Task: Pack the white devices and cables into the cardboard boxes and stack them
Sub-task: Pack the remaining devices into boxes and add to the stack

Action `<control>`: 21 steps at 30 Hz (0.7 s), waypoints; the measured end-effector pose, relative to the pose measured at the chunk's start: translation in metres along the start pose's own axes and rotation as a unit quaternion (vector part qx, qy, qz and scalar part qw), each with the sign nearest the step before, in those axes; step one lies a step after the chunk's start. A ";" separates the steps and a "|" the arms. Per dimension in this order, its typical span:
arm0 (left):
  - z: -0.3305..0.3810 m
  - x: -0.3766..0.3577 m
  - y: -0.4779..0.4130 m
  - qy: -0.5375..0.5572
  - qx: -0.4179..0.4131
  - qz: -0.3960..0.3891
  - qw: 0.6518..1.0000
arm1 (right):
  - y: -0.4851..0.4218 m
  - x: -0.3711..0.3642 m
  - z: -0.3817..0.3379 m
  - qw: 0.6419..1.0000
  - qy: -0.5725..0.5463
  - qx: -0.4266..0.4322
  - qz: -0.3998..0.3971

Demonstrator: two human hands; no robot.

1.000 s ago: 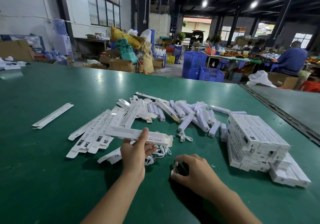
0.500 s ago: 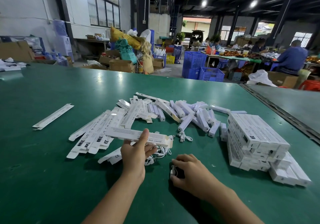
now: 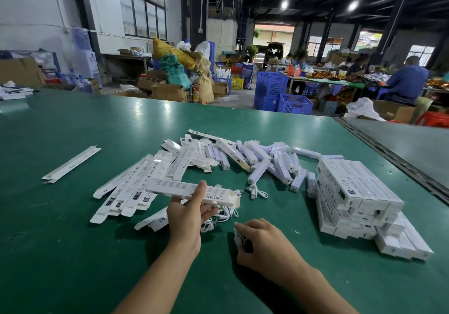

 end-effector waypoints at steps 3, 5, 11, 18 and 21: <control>0.000 -0.001 0.001 -0.007 0.001 -0.005 1.000 | -0.001 -0.002 0.000 1.000 -0.017 0.005 -0.004; 0.000 0.000 0.001 -0.009 0.003 -0.007 1.000 | -0.001 -0.002 0.000 0.999 -0.034 0.006 -0.001; 0.000 -0.001 0.000 -0.027 -0.005 -0.018 0.999 | 0.002 0.025 0.013 0.980 -0.153 -0.060 0.114; -0.004 -0.011 0.005 -0.089 -0.042 -0.053 0.994 | 0.008 0.035 0.027 0.952 -0.238 -0.122 0.147; -0.009 -0.014 0.008 -0.103 -0.050 -0.060 0.992 | 0.005 0.030 0.031 0.950 -0.237 -0.141 0.150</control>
Point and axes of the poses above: each hand's wrist, its own y-axis away from the middle knuckle, its own x-axis out of the back of the hand, z = x × y, the point moved 9 cm from there along -y, towards the middle knuckle, and after that the axes turned 3 degrees about x, right-handed, at the moved point
